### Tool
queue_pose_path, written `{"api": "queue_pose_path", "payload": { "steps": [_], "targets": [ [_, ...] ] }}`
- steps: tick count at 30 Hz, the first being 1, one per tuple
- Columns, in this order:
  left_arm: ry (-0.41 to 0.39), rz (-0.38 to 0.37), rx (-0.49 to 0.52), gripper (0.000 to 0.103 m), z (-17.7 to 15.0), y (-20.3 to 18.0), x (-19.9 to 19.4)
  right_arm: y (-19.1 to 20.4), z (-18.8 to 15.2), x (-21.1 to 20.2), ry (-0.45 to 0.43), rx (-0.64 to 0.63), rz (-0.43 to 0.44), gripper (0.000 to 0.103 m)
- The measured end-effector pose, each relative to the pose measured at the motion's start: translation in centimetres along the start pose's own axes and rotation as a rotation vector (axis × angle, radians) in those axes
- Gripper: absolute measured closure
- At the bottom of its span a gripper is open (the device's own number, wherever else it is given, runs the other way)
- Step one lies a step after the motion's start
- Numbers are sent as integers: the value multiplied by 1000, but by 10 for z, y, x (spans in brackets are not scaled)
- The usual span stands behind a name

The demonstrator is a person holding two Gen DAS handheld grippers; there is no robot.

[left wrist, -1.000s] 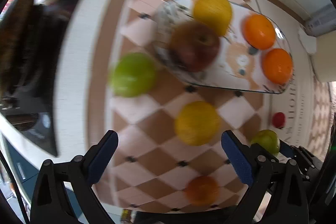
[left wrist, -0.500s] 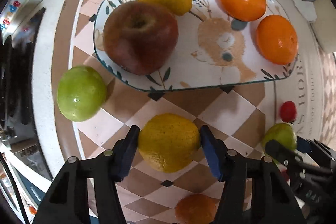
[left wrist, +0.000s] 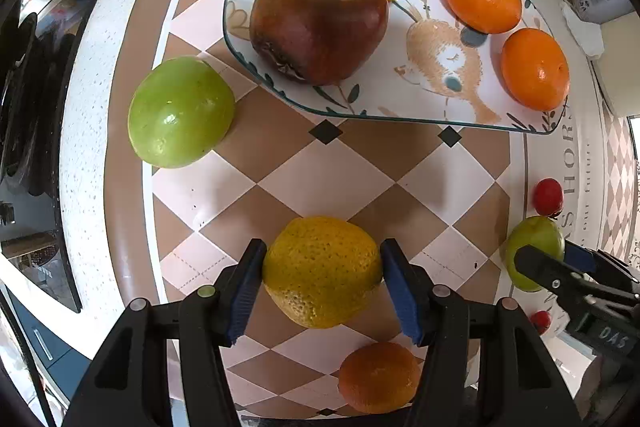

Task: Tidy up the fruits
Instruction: 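Carry both fruits onto the plate and open both tools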

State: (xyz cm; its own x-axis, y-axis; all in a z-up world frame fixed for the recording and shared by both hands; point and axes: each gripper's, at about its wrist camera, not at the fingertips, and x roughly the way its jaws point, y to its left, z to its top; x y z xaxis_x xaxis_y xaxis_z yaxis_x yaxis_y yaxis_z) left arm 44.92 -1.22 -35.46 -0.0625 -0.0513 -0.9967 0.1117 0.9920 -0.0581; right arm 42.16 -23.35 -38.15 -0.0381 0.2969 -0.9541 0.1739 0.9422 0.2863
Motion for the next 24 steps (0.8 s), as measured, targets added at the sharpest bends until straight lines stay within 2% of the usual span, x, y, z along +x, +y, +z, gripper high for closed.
{"api": "queue_pose_path", "payload": {
  "steps": [2,3,7,10,15,20,24],
  "targets": [
    [-2,-2,0,47,-6,-6,-2,7,-2,4,7,-40,-30,39],
    [-3,-2,1,47,-7,-7,-2,10,-4,6,10,-51,-35,44],
    [-7,-19,1,47,-9,-7,-13,17,-11,6,-10,-74,-58,44],
    [-15,-46,-3,47,-11,-1,-29,15,-12,0,-36,-45,-23,44],
    [-58,-153,-32,47,-5,3,-72,14,-4,-34,-110,-15,58,44],
    [-138,-223,-51,47,27,13,-127,17,24,-78,-200,-7,107,44],
    [-191,-191,-72,47,66,14,-140,12,59,-101,-251,4,94,44]
  ]
}}
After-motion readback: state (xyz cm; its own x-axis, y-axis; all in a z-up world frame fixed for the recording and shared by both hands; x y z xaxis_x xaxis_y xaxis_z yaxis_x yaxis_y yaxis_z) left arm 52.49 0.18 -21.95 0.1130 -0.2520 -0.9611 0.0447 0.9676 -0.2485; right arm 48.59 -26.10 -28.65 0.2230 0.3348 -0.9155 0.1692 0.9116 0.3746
